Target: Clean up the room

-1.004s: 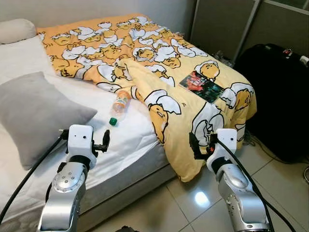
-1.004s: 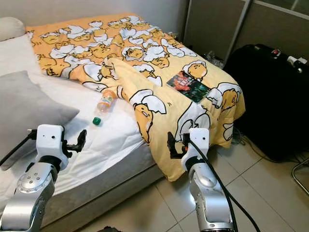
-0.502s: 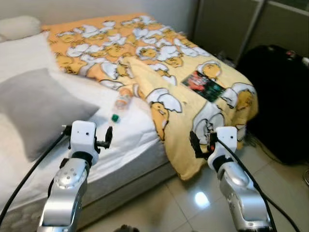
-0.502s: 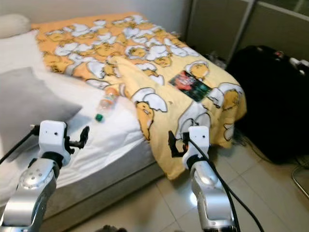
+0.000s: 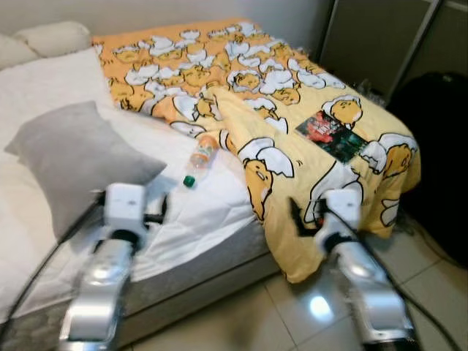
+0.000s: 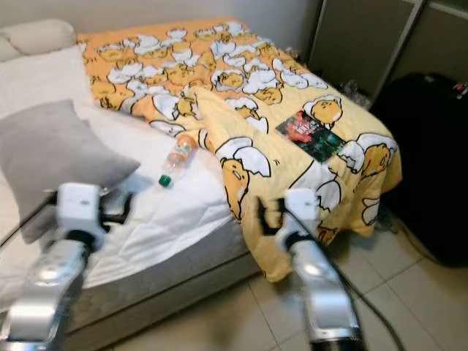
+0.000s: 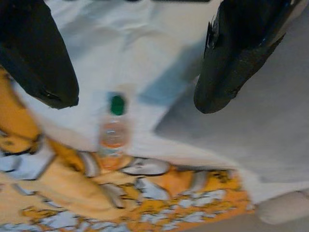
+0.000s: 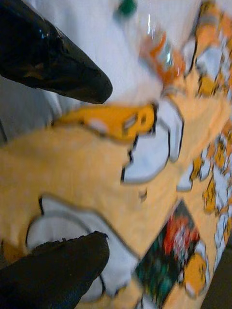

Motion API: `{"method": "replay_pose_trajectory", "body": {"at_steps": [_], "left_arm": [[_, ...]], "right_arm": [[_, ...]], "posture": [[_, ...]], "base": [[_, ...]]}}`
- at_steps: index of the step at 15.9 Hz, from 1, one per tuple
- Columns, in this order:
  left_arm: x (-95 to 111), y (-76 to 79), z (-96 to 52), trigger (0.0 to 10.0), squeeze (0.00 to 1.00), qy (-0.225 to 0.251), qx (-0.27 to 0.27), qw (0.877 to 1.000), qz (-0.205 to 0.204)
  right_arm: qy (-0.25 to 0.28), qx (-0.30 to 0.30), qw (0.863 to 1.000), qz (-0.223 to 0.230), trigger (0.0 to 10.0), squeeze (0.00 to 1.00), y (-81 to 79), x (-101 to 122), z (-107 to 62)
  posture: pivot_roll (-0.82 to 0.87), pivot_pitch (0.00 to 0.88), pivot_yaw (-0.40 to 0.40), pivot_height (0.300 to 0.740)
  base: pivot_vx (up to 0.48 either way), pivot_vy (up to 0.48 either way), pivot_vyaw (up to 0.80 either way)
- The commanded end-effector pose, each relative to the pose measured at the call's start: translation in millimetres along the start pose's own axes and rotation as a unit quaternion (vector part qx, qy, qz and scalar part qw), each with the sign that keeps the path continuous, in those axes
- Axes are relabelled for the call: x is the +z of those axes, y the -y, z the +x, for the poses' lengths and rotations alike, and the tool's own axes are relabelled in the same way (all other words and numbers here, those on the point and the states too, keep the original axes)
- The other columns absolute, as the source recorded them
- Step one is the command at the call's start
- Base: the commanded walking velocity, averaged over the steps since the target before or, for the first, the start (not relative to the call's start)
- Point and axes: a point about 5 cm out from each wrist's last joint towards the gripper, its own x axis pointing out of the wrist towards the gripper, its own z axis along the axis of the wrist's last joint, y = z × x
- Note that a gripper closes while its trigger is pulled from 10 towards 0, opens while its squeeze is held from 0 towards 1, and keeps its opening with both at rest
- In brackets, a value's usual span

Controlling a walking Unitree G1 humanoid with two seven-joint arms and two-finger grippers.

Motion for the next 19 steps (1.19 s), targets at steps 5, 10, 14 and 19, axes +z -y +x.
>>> {"method": "replay_pose_trajectory", "body": {"at_steps": [5, 10, 14, 19], "left_arm": [[-0.2, -9.0, -0.6, 10.0, 0.00, -0.002, 0.013, 1.000, 0.008], [1.0, -5.6, 1.0, 10.0, 0.00, 0.000, 0.003, 1.000, 0.011], [1.6, -4.4, 1.1, 10.0, 0.00, 0.004, -0.008, 1.000, 0.012], [-1.0, -9.5, -1.5, 10.0, 0.00, -0.001, -0.001, 1.000, 0.009]], "right_arm": [[-0.003, 0.010, 1.000, -0.004, 10.0, 0.00, -8.8, 0.6, 3.0], [-0.005, -0.007, 1.000, -0.008, 10.0, 0.00, 0.6, 3.2, 5.7], [-0.006, -0.014, 1.000, -0.011, 10.0, 0.00, 5.7, 4.6, 6.9], [-0.010, -0.008, 1.000, -0.024, 10.0, 0.00, 3.8, 4.9, 5.9]], "posture": [[-0.05, 0.000, 0.034, 0.740], [-0.06, 0.000, 0.036, 0.740], [-0.06, 0.000, 0.036, 0.740], [-0.05, 0.000, 0.028, 0.740]], "base": [[0.260, 0.000, 0.80], [0.259, 0.000, 0.16], [0.259, 0.000, 0.00], [0.267, 0.000, 0.00]]}}
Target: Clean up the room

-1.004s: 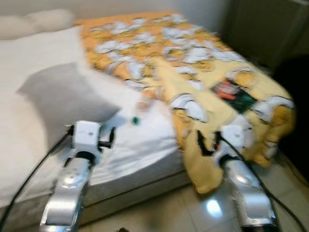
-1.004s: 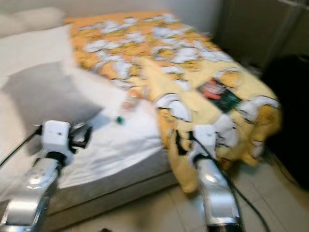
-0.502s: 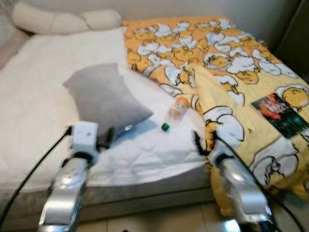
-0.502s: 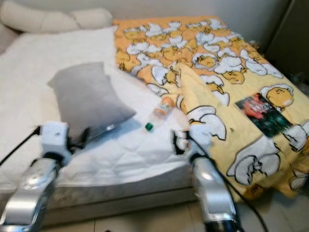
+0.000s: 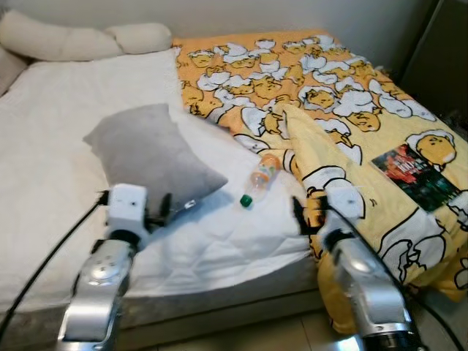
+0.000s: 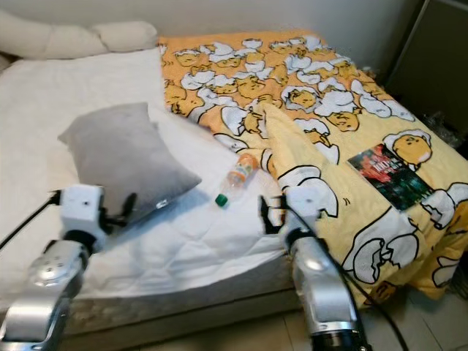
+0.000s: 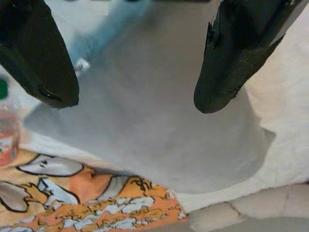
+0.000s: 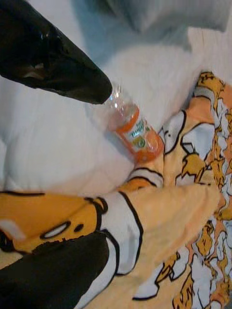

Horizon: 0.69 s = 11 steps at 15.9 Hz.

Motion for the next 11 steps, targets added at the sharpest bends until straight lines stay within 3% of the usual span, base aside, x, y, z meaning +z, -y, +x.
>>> {"method": "replay_pose_trajectory", "body": {"at_steps": [1, 11], "left_arm": [[0.9, 2.3, -0.9, 10.0, 0.00, 0.002, -0.006, 1.000, 0.001], [0.9, 4.3, -0.1, 10.0, 0.00, 0.003, -0.006, 1.000, -0.001]], "right_arm": [[0.001, -0.014, 1.000, -0.008, 10.0, 0.00, 8.5, 2.2, -2.0], [-0.009, -0.013, 1.000, -0.008, 10.0, 0.00, 8.1, 0.5, -1.8]], "posture": [[-0.05, 0.000, 0.028, 0.740], [-0.05, 0.000, 0.019, 0.740]], "base": [[0.281, 0.000, 0.00], [0.294, 0.000, 0.00]]}}
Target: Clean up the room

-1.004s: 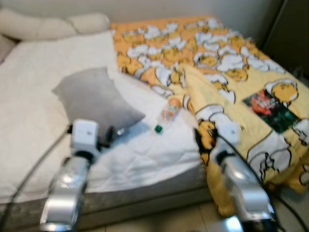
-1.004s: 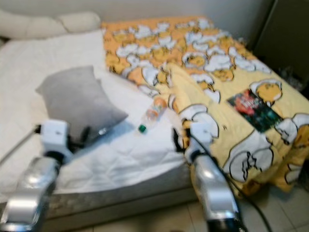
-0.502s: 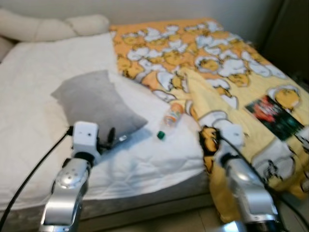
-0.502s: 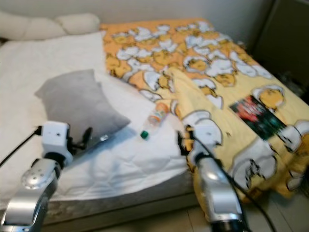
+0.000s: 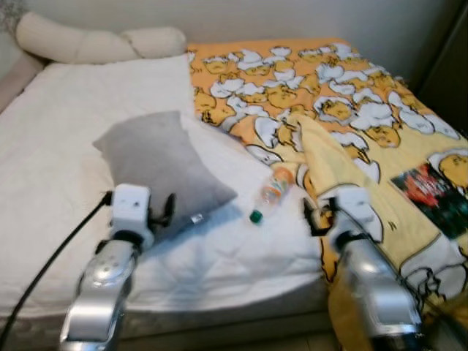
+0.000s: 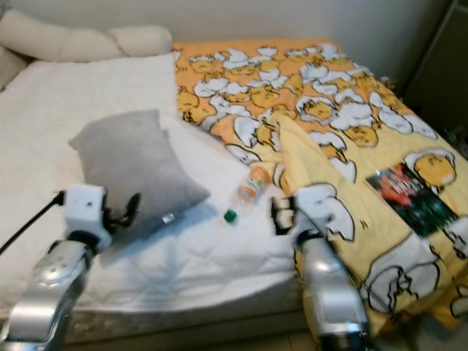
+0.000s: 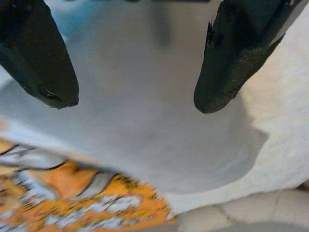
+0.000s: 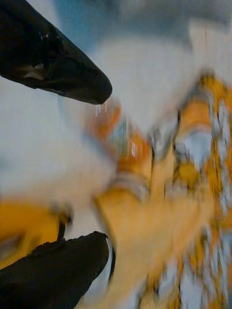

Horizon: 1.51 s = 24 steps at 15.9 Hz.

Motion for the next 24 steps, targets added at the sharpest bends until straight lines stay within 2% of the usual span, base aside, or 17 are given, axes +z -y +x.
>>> {"method": "replay_pose_trajectory", "body": {"at_steps": [1, 9, 12, 16, 19, 20, 22, 24], "left_arm": [[3.1, 2.9, 1.5, 10.0, 0.00, 0.007, -0.002, 1.000, 0.000], [6.1, 3.1, 6.7, 10.0, 0.00, 0.012, 0.000, 1.000, -0.001], [6.5, 3.4, 7.8, 10.0, 0.00, 0.014, -0.001, 1.000, 0.001], [7.8, 4.6, 7.9, 10.0, 0.00, 0.019, -0.006, 1.000, 0.012], [6.9, 14.3, 6.9, 10.0, 0.00, 0.008, -0.049, 0.999, 0.017], [4.3, 17.1, 7.2, 10.0, 0.00, 0.001, -0.064, 0.998, 0.018], [4.1, 21.0, 9.7, 10.0, 0.00, -0.002, -0.090, 0.995, 0.029], [8.4, 31.2, 11.1, 10.0, 0.00, 0.003, -0.153, 0.988, 0.034]], "right_arm": [[0.001, -0.011, 1.000, -0.009, 10.0, 0.00, 6.4, 3.7, 0.5], [0.011, -0.007, 1.000, -0.018, 10.0, 0.00, 5.8, 9.4, 6.0], [0.017, 0.003, 1.000, -0.026, 10.0, 0.00, 3.0, 12.2, 6.7], [0.010, -0.003, 1.000, -0.004, 10.0, 0.00, 3.5, 10.2, 6.9], [-0.004, 0.000, 1.000, 0.028, 10.0, 0.00, -0.1, 8.4, 6.9], [-0.054, -0.026, 0.998, 0.035, 10.0, 0.00, -0.7, 0.0, 11.8], [-0.103, -0.031, 0.993, 0.039, 10.0, 0.00, -4.2, -8.9, 21.3], [-0.184, -0.058, 0.981, 0.025, 10.0, 0.00, -4.7, -21.3, 34.2]], "posture": [[-0.05, 0.000, 0.016, 0.740], [-0.06, 0.000, 0.021, 0.740], [-0.06, 0.000, 0.022, 0.740], [-0.06, 0.000, 0.025, 0.740], [-0.07, 0.000, 0.027, 0.740], [-0.07, 0.000, 0.030, 0.740], [-0.07, 0.000, 0.029, 0.740], [-0.07, 0.000, 0.021, 0.740]], "base": [[0.300, 0.000, 0.00], [0.299, 0.000, 0.00], [0.295, 0.000, 0.80], [0.140, 0.000, 0.20], [0.000, 0.000, 0.00], [0.000, 0.000, 0.00], [0.000, 0.000, 0.00], [0.000, 0.000, 0.00]]}}
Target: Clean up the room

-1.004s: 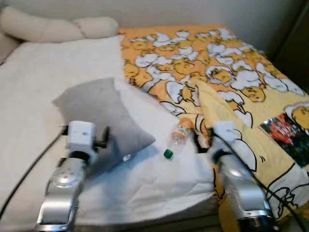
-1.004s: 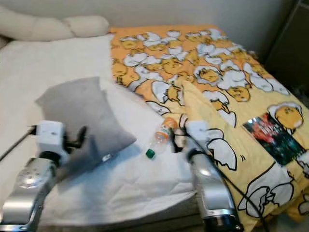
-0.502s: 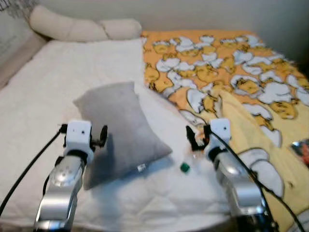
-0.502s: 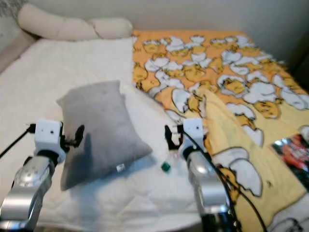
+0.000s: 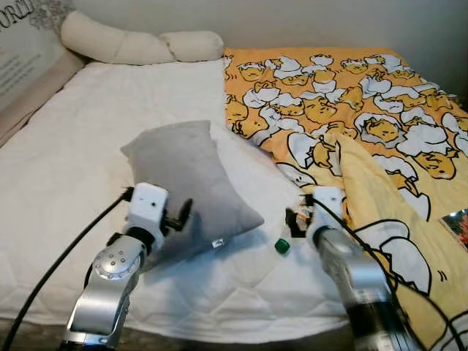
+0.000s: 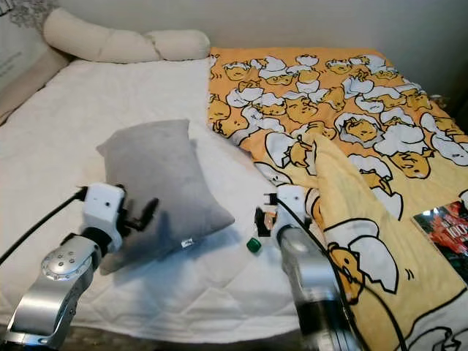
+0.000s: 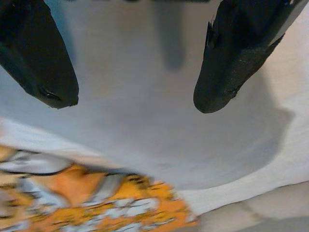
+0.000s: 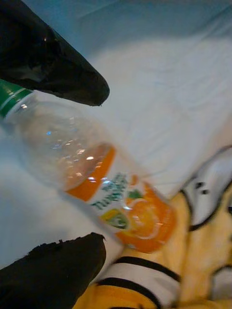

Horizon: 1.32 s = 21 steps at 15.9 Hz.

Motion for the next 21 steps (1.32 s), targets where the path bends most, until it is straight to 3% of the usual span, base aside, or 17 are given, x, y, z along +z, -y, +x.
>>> {"method": "replay_pose_trajectory", "body": {"at_steps": [1, 2, 3, 4, 8, 9, 10, 15, 20, 21], "left_arm": [[6.2, 5.6, 4.8, 10.0, 0.00, 0.003, -0.039, 0.999, -0.010], [10.0, 7.4, 6.2, 10.0, 0.00, 0.009, -0.058, 0.998, -0.005], [18.7, 13.2, 8.9, 10.0, 0.00, 0.015, -0.132, 0.991, 0.029], [20.8, 14.2, 9.7, 10.0, 0.00, 0.017, -0.156, 0.986, 0.051], [26.8, 15.0, 11.9, 10.0, 0.00, 0.022, -0.192, 0.978, 0.072], [28.1, 16.6, 10.9, 10.0, 0.00, 0.018, -0.217, 0.972, 0.085], [27.3, 18.1, 8.1, 10.0, 0.00, 0.014, -0.232, 0.969, 0.088], [18.6, 22.7, -9.2, 10.0, 0.00, -0.010, -0.260, 0.961, 0.092], [16.9, 24.4, -12.4, 10.0, 0.00, -0.018, -0.263, 0.960, 0.092], [16.9, 25.2, -12.8, 10.0, 0.00, -0.020, -0.266, 0.959, 0.093]], "right_arm": [[-0.031, -0.013, 0.999, 0.009, 10.0, 0.00, 1.3, -3.3, 6.6], [-0.038, -0.017, 0.999, 0.006, 10.0, 0.00, 1.6, -3.4, 10.4], [-0.062, -0.014, 0.998, -0.001, 10.0, 0.00, -2.8, 0.2, 22.1], [-0.066, -0.012, 0.998, 0.006, 10.0, 1.00, -5.8, 6.2, 26.3], [-0.066, -0.023, 0.997, 0.029, 10.0, 1.00, -10.9, 24.1, 33.2], [-0.072, -0.016, 0.996, 0.050, 10.0, 0.38, -15.5, 30.3, 36.4], [-0.082, -0.014, 0.995, 0.056, 10.0, 0.00, -17.3, 30.6, 37.2], [-0.128, -0.050, 0.987, 0.087, 10.0, 0.00, -16.7, 13.2, 36.6], [-0.158, -0.058, 0.980, 0.105, 10.0, 0.00, -15.8, -4.2, 35.2], [-0.161, -0.057, 0.981, 0.096, 6.9, 0.00, -14.4, -6.9, 35.0]], "posture": [[-0.07, 0.000, 0.019, 0.740], [-0.06, 0.000, 0.017, 0.740], [-0.06, 0.000, 0.018, 0.740], [-0.06, 0.000, 0.019, 0.740], [-0.05, 0.000, 0.030, 0.740], [-0.04, 0.000, 0.025, 0.740], [-0.02, 0.000, 0.023, 0.740], [0.02, 0.000, 0.019, 0.740], [0.02, 0.000, 0.016, 0.740], [0.03, 0.000, 0.010, 0.740]], "base": [[0.000, 0.000, 0.00], [0.000, 0.000, 0.00], [0.000, 0.000, 0.00], [0.000, 0.000, 0.00], [0.000, 0.000, 0.00], [0.000, 0.000, 0.00], [0.000, 0.000, 0.00], [0.000, 0.000, 0.00], [0.000, 0.000, 0.00], [0.000, 0.000, 0.00]]}}
